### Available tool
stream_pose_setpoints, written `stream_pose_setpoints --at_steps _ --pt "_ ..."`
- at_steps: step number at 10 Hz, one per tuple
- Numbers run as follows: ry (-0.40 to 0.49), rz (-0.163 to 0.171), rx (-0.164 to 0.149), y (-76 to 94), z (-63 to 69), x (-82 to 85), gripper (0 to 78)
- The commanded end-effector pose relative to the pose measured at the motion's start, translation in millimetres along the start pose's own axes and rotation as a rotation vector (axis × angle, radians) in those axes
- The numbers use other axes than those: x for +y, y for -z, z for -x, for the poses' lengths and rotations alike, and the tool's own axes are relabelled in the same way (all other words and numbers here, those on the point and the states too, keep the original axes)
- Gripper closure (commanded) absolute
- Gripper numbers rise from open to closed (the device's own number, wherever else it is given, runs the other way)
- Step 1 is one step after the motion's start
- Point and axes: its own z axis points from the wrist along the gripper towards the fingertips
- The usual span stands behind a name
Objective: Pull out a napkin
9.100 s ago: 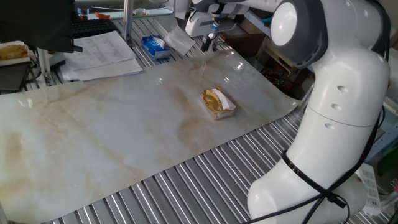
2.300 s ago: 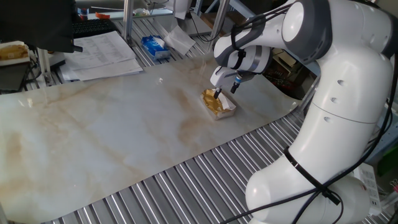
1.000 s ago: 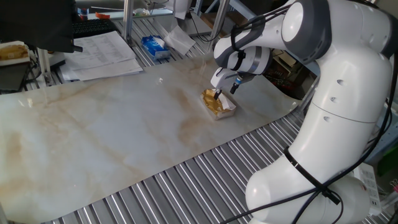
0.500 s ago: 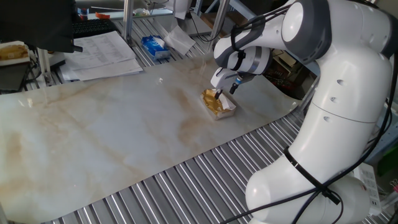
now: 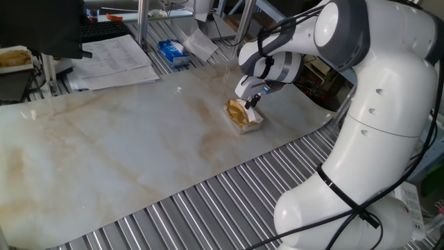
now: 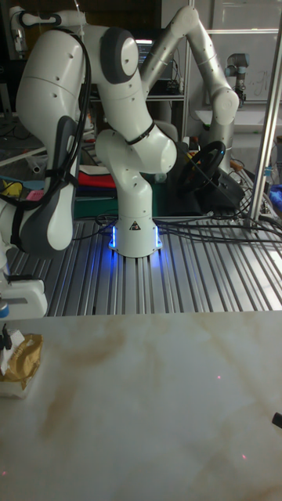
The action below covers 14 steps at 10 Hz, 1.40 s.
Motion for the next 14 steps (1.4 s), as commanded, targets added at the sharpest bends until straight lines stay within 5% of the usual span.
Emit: stream_pose_setpoints --at_steps 1,10,14 --pt "0.002 -0.003 -0.003 1.4 0.7 -0.9 76.4" --pt "0.028 -0.015 -0.001 5.0 1.6 -0.5 76.4" --pt "0.024 -0.012 0.016 21.2 4.7 0.7 76.4"
